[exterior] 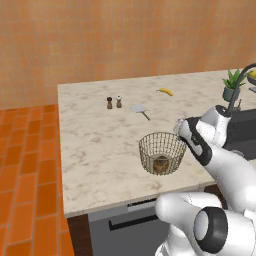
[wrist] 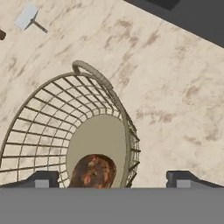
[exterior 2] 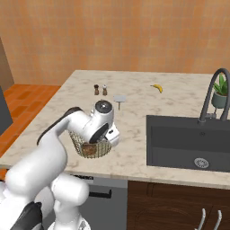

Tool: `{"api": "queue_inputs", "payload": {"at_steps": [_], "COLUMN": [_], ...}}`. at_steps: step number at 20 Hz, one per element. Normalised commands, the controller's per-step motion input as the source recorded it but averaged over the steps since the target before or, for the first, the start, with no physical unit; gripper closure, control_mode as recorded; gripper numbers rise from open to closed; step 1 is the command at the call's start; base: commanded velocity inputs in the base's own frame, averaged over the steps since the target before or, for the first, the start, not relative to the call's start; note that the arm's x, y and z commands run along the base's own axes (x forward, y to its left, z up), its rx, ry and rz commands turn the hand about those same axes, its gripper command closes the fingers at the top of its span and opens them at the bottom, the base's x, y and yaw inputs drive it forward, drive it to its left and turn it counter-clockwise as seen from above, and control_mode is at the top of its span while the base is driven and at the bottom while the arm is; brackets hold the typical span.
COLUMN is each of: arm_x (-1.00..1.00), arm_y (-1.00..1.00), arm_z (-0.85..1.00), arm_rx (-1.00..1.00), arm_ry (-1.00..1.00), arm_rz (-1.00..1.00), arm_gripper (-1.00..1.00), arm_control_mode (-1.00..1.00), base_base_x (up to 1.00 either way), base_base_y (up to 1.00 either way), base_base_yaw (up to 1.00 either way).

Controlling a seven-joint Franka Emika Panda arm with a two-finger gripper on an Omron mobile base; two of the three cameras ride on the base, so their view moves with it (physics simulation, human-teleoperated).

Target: Open the cabinet, pick up the bread from the cabinet and place it in the basket. Then move the basket to the dining counter.

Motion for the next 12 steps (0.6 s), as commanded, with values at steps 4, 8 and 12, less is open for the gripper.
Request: {"api": "queue_inputs", "payload": {"at_steps": [4,8,12], "arm_x": [-0.9,-1.0,-0.97], "arm_y": [0.51,0.23,0.0], "arm_z": [0.71,0.6,0.77], "arm_rx": [-0.02,0.0,0.0], "arm_ry": [-0.07,-0.19,-0.2], "arm_rz": [0.0,0.03,0.06], "arm_gripper": [-1.0,-1.0,-1.0], "arm_control_mode": [-1.0,-1.0,-1.0], "base_base_x": [0.0,0.0,0.0], "base_base_y": [0.0,0.0,0.0], "base_base_yaw": [0.0,0.0,0.0]}}
